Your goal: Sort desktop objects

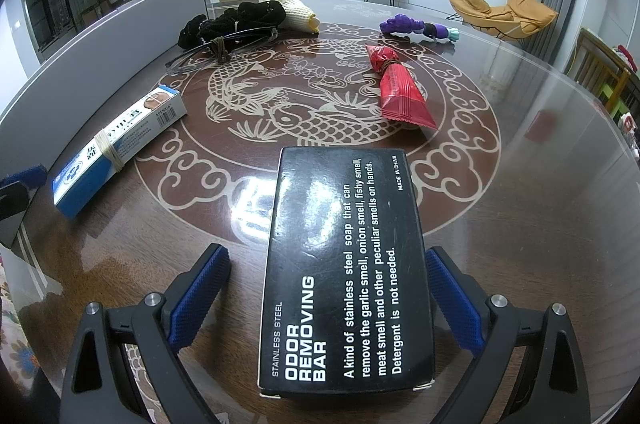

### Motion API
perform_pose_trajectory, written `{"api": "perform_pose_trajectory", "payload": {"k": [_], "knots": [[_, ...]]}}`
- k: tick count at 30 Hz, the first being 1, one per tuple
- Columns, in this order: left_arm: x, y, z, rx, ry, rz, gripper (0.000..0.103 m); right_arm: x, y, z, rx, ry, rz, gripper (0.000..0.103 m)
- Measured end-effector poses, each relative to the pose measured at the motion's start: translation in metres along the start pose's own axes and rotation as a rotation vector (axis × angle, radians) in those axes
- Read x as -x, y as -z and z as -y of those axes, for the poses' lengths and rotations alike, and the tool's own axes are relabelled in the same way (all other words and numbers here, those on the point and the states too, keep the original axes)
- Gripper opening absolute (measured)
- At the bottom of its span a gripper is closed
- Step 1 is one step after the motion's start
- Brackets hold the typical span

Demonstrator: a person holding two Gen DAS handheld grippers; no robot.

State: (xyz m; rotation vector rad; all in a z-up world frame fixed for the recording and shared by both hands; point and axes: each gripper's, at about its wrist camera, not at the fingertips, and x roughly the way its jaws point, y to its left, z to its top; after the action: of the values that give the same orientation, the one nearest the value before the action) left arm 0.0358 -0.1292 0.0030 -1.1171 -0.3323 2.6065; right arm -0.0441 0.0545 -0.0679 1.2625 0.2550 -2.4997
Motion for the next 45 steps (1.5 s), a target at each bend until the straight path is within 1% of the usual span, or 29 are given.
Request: {"api": "perform_pose_trajectory", "payload": {"k": [1,2,4,6,8,9,10,11,13,14,15,16,18,19,20,21,22,23,24,25,27,28,30,34,36,38,41,42,45], "knots": [[-0.001,-0.003,0.004,-0.028,-0.013,0.001,0.067,0.0,0.0,0.0,0.0,-0.001,0.0,0.098],[-0.002,-0.008,0.009,-0.051,-0.042,0.003,0.067,0.0,0.0,0.0,0.001,-0.001,0.0,0.098],[-0.011,-0.018,0.012,-0.06,-0.061,-0.008,0.067,-0.001,0.0,0.0,0.0,-0.001,-0.001,0.098],[-0.026,-0.027,0.013,-0.056,-0.059,-0.056,0.068,-0.001,0.0,0.0,0.003,-0.003,-0.001,0.098],[-0.051,-0.035,0.02,-0.08,-0.086,-0.135,0.068,-0.001,0.0,0.0,0.003,-0.004,-0.001,0.098],[-0.06,-0.038,0.027,-0.124,-0.149,-0.14,0.07,-0.001,0.0,0.0,0.003,-0.004,-0.001,0.098],[-0.065,-0.038,0.031,-0.15,-0.186,-0.151,0.071,-0.001,0.0,0.0,0.003,-0.004,-0.001,0.098],[-0.072,-0.039,0.037,-0.189,-0.241,-0.163,0.071,-0.001,0.0,0.0,0.003,-0.005,-0.001,0.099],[-0.086,-0.04,0.038,-0.21,-0.296,-0.218,0.071,-0.002,-0.003,-0.001,0.011,-0.023,-0.022,0.101],[-0.091,-0.04,0.036,-0.208,-0.318,-0.242,0.071,-0.004,-0.007,0.0,0.024,-0.034,-0.056,0.1],[-0.095,-0.038,0.032,-0.206,-0.343,-0.26,0.074,-0.005,-0.012,0.001,0.033,-0.063,-0.095,0.1],[-0.093,-0.038,0.028,-0.191,-0.339,-0.241,0.074,-0.002,-0.014,0.001,0.034,-0.072,-0.104,0.1],[-0.093,-0.037,0.022,-0.172,-0.334,-0.241,0.075,0.002,-0.02,0.004,0.045,-0.06,-0.122,0.1],[-0.093,-0.036,0.018,-0.158,-0.319,-0.232,0.075,0.001,-0.021,0.004,0.05,-0.058,-0.136,0.1],[-0.093,-0.036,0.015,-0.144,-0.303,-0.228,0.075,-0.003,-0.022,0.003,0.061,-0.054,-0.174,0.1],[-0.093,-0.035,0.014,-0.153,-0.3,-0.221,0.076,-0.006,-0.021,0.003,0.07,-0.042,-0.196,0.09],[-0.093,-0.036,0.016,-0.161,-0.293,-0.216,0.074,-0.007,-0.019,0.003,0.079,-0.028,-0.206,0.082],[-0.092,-0.036,0.015,-0.165,-0.29,-0.201,0.053,-0.004,-0.019,0.004,0.07,-0.052,-0.193,0.06],[-0.088,-0.036,0.016,-0.169,-0.288,-0.178,0.043,0.0,-0.022,0.005,0.07,-0.026,-0.187,0.059],[-0.086,-0.037,0.015,-0.158,-0.279,-0.179,0.043,0.002,-0.023,0.006,0.062,-0.024,-0.199,0.059],[-0.079,-0.034,0.013,-0.132,-0.238,-0.166,0.043,0.013,-0.027,0.01,0.028,-0.03,-0.177,0.059],[-0.078,-0.035,0.014,-0.124,-0.231,-0.157,0.043,0.02,-0.03,0.011,0.017,-0.038,-0.167,0.059],[-0.063,-0.033,0.017,-0.099,-0.207,-0.12,0.043,0.031,-0.036,0.011,0.008,-0.051,-0.146,0.059],[-0.012,-0.043,0.024,-0.023,-0.127,-0.015,0.043,0.057,-0.059,0.0,0.016,-0.082,-0.096,0.059],[0.019,-0.054,0.022,0.011,-0.1,0.044,0.043,0.069,-0.08,-0.016,0.032,-0.109,-0.065,0.059],[0.055,-0.067,0.011,0.039,-0.096,0.105,0.043,0.08,-0.105,-0.041,0.057,-0.144,-0.024,0.059],[0.101,-0.083,-0.02,0.078,-0.135,0.16,0.043,0.092,-0.136,-0.084,0.09,-0.208,0.024,0.059],[0.113,-0.086,-0.032,0.091,-0.156,0.171,0.043,0.095,-0.149,-0.105,0.101,-0.245,0.043,0.059],[0.144,-0.09,-0.088,0.151,-0.297,0.18,0.043,0.097,-0.177,-0.169,0.126,-0.352,0.08,0.059]]}}
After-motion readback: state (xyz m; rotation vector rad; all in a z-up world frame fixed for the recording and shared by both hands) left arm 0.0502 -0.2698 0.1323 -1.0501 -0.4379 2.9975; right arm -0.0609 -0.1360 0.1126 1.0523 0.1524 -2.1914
